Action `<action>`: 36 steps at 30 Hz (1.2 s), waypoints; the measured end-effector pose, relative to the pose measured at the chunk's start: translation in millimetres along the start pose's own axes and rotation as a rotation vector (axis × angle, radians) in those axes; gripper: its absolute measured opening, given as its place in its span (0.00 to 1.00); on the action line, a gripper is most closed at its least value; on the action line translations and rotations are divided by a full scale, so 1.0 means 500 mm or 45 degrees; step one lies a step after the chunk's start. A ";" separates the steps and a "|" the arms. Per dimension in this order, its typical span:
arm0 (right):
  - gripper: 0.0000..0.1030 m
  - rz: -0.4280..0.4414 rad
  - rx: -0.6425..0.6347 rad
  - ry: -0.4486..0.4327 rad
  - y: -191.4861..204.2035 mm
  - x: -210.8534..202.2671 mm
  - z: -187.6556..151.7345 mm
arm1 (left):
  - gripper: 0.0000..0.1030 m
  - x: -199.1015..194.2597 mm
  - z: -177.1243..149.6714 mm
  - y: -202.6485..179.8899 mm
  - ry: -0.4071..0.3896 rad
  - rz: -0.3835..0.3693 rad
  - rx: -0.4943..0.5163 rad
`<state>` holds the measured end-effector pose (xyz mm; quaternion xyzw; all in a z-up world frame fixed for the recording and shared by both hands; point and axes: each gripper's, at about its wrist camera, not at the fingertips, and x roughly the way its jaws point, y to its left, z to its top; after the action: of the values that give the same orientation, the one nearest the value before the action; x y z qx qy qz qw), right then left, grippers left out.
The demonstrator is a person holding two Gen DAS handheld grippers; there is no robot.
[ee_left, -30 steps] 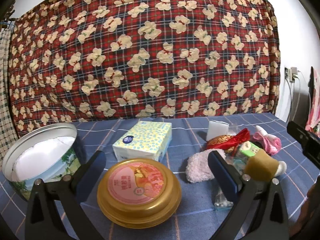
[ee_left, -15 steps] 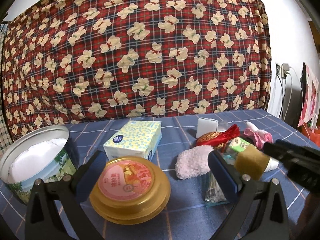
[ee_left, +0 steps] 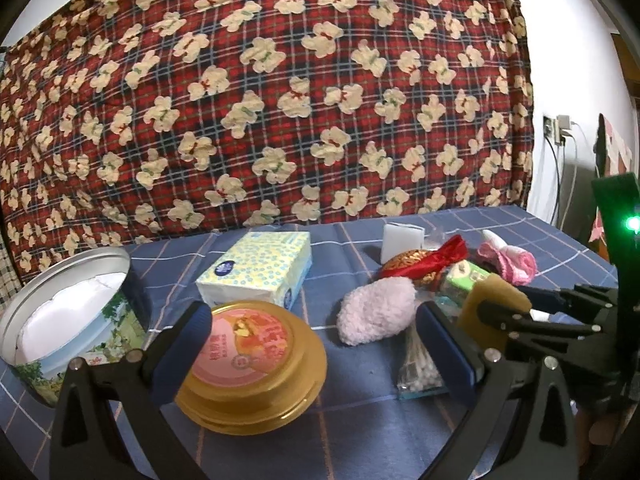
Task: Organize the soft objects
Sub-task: 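Grasp the cotton swab bag with the left gripper while the right lifts the sponge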
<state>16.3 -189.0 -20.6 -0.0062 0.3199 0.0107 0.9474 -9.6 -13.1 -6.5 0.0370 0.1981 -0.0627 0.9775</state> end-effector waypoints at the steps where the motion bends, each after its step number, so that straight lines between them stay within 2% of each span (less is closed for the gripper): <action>1: 0.47 0.002 0.011 -0.002 0.000 0.001 0.001 | 1.00 0.000 0.001 -0.001 0.003 -0.011 0.004; 5: 0.48 0.068 0.042 0.036 -0.006 0.010 0.002 | 1.00 -0.001 0.002 -0.007 0.008 -0.016 0.013; 6: 0.40 0.088 0.034 0.037 -0.005 0.009 0.002 | 1.00 -0.002 0.002 -0.008 0.008 -0.014 0.017; 7: 0.39 0.099 0.027 0.028 -0.003 0.005 0.000 | 1.00 -0.002 0.002 -0.009 0.009 -0.013 0.019; 9: 0.38 0.119 0.034 -0.033 -0.008 -0.013 -0.001 | 1.00 -0.003 0.002 -0.016 0.013 -0.013 0.034; 12: 0.38 0.161 0.095 -0.227 -0.040 -0.070 -0.004 | 1.00 -0.002 0.002 -0.026 0.039 -0.035 0.041; 15: 0.38 0.069 0.186 -0.424 -0.089 -0.132 -0.009 | 1.00 -0.002 -0.001 -0.043 0.074 -0.091 0.047; 18: 0.38 -0.105 0.214 -0.528 -0.123 -0.160 -0.013 | 0.99 -0.001 -0.002 -0.080 0.097 -0.140 0.083; 21: 0.38 -0.167 0.251 -0.540 -0.150 -0.161 -0.018 | 0.95 0.021 -0.001 -0.112 0.184 -0.221 0.072; 24: 0.38 -0.180 0.291 -0.550 -0.167 -0.157 -0.028 | 0.88 0.050 0.001 -0.137 0.264 -0.236 0.055; 28: 0.38 -0.150 0.308 -0.572 -0.168 -0.157 -0.026 | 0.77 0.094 -0.003 -0.162 0.376 -0.223 0.050; 31: 0.39 -0.137 0.295 -0.561 -0.162 -0.150 -0.024 | 0.70 0.124 -0.010 -0.167 0.467 -0.248 0.003; 35: 0.39 -0.124 0.308 -0.552 -0.166 -0.148 -0.026 | 0.68 0.173 -0.027 -0.167 0.618 -0.289 -0.087; 36: 0.39 -0.125 0.313 -0.550 -0.167 -0.147 -0.026 | 0.66 0.175 -0.026 -0.166 0.616 -0.289 -0.100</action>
<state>-47.8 -273.8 14.2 0.0960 0.1084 -0.0731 0.9868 53.9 -103.5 -56.9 -0.0094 0.4312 -0.1534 0.8891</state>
